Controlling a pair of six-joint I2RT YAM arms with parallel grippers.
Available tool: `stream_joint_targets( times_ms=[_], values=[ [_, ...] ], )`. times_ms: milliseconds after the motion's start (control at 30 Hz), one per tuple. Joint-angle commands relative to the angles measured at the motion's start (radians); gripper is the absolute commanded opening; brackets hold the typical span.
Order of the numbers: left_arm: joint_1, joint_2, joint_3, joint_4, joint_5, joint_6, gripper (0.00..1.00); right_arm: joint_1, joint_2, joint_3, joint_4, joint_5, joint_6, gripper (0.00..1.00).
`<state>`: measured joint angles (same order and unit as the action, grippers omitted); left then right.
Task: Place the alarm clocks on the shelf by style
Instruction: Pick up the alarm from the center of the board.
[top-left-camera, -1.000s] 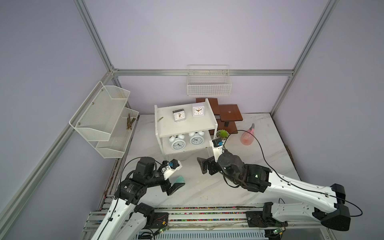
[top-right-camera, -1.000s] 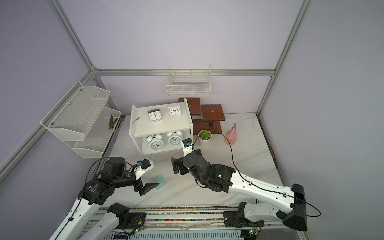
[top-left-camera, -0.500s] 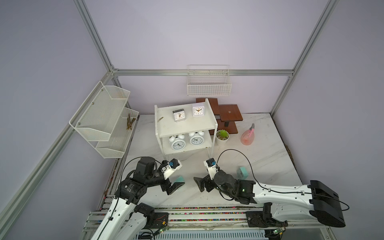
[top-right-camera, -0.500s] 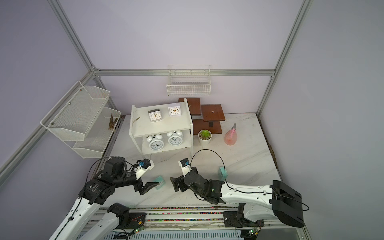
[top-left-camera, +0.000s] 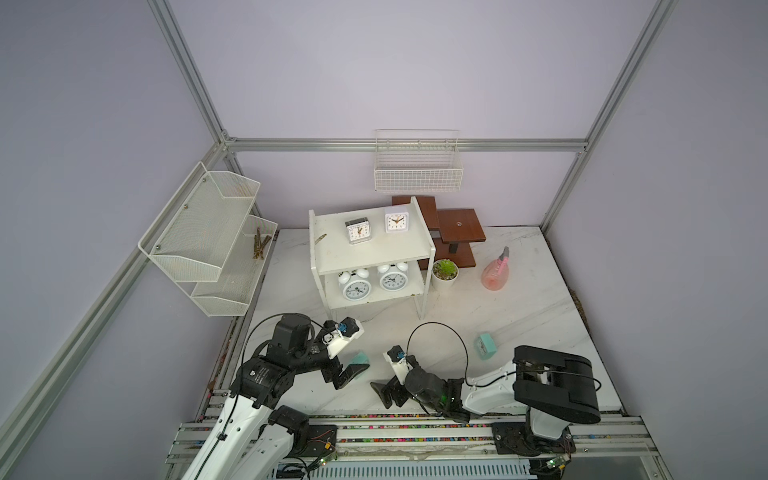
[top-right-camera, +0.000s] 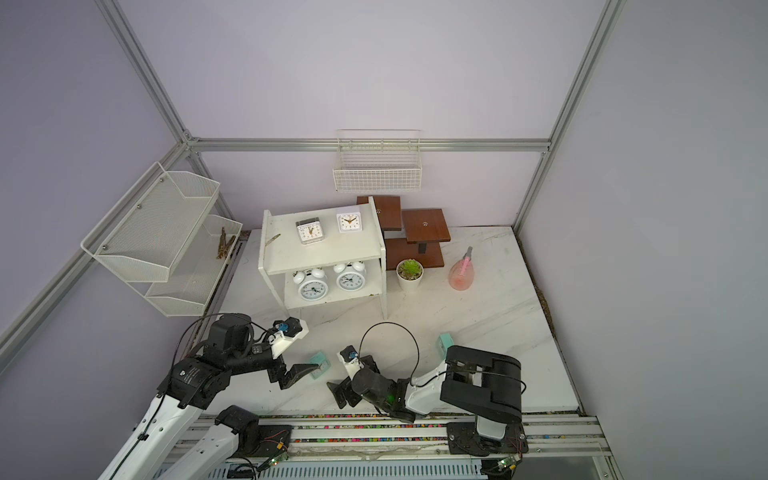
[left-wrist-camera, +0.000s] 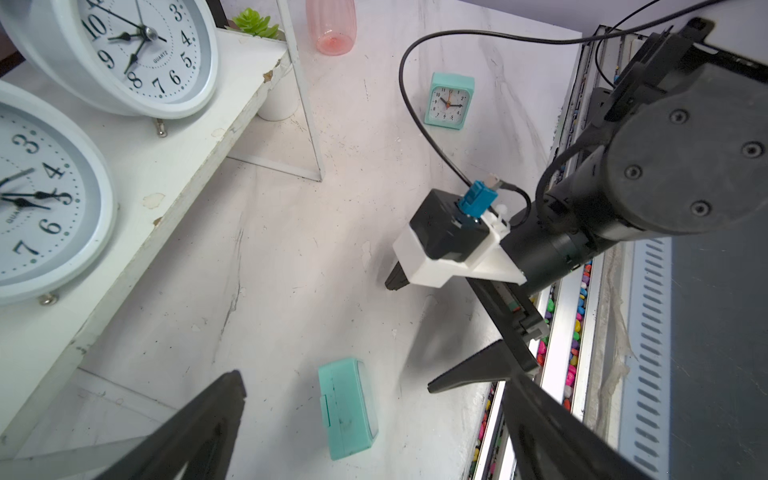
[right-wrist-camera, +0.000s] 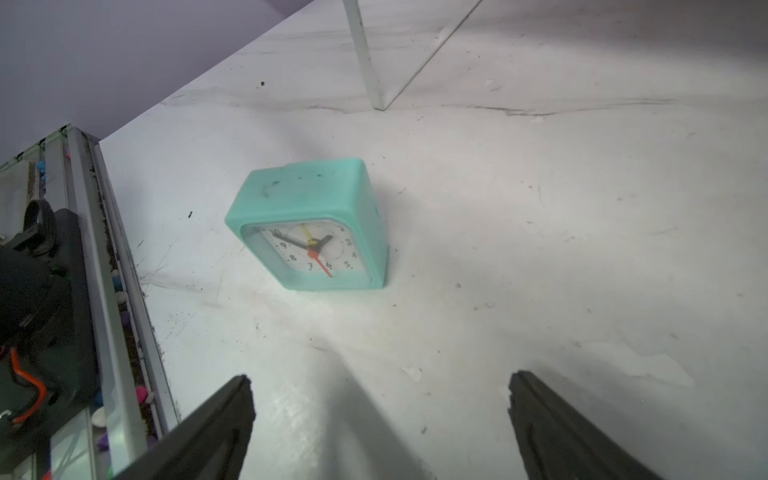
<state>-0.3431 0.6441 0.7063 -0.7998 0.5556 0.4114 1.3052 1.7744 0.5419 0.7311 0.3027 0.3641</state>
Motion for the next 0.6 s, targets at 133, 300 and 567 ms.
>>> stream_joint_targets(
  times_ms=[133, 300, 567],
  values=[
    [-0.005, 0.001, -0.008, 0.024, 0.004, -0.005, 1.0, 0.044, 0.135, 0.025, 0.314, 0.04, -0.071, 1.0],
    [-0.005, 0.0, -0.008, 0.024, 0.004, -0.005, 1.0, 0.057, 0.191, 0.069, 0.334, 0.067, -0.076, 1.0],
    [-0.005, -0.003, -0.01, 0.024, 0.004, -0.003, 1.0, 0.057, 0.237, 0.112, 0.353, 0.125, -0.1, 1.0]
  ],
)
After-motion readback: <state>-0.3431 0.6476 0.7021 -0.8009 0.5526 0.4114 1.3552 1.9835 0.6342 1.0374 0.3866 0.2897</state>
